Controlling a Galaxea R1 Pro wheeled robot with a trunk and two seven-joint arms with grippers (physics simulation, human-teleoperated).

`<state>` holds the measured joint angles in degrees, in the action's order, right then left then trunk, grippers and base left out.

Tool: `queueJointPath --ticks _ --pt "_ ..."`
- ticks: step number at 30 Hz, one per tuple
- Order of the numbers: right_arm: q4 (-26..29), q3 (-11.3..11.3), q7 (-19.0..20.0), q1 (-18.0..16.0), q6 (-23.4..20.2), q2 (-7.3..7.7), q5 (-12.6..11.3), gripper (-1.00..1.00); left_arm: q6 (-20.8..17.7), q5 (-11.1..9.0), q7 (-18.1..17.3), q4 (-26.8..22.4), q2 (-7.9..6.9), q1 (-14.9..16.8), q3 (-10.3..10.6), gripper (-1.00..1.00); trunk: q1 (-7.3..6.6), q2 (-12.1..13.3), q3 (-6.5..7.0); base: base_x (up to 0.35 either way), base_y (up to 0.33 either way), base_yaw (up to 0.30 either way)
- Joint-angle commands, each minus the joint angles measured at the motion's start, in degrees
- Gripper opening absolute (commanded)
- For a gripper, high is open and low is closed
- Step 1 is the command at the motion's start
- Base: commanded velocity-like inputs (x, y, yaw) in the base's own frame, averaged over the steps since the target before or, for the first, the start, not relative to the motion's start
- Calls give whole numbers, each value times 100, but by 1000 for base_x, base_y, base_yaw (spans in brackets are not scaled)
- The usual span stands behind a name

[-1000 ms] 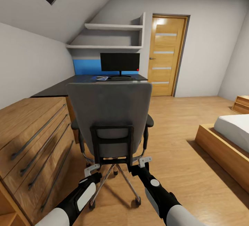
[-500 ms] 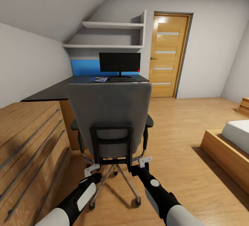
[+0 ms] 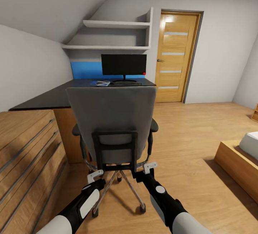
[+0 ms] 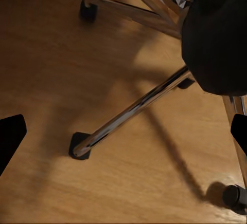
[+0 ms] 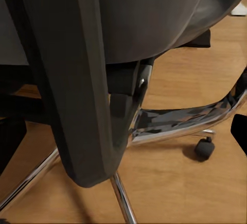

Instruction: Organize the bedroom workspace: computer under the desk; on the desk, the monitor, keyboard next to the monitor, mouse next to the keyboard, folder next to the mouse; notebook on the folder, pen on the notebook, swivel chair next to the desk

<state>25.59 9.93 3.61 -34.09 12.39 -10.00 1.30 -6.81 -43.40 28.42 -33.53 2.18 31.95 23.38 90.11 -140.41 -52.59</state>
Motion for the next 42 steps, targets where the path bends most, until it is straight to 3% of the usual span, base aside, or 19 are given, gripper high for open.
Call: queueJointPath --ticks 1,19,42 --pt "-1 -38 -10 -6 17 0 -7 100 -22 25 50 -15 -7 5 23 100 2 -2 -5 321 -45 0" --pt "16 -44 -6 -7 17 0 -7 100 -21 25 50 -13 -15 5 18 100 2 -2 -5 320 -125 0" --pt "18 -36 -2 -5 26 0 -7 100 -13 25 59 -13 -15 5 17 100 2 -2 -5 324 -5 0"
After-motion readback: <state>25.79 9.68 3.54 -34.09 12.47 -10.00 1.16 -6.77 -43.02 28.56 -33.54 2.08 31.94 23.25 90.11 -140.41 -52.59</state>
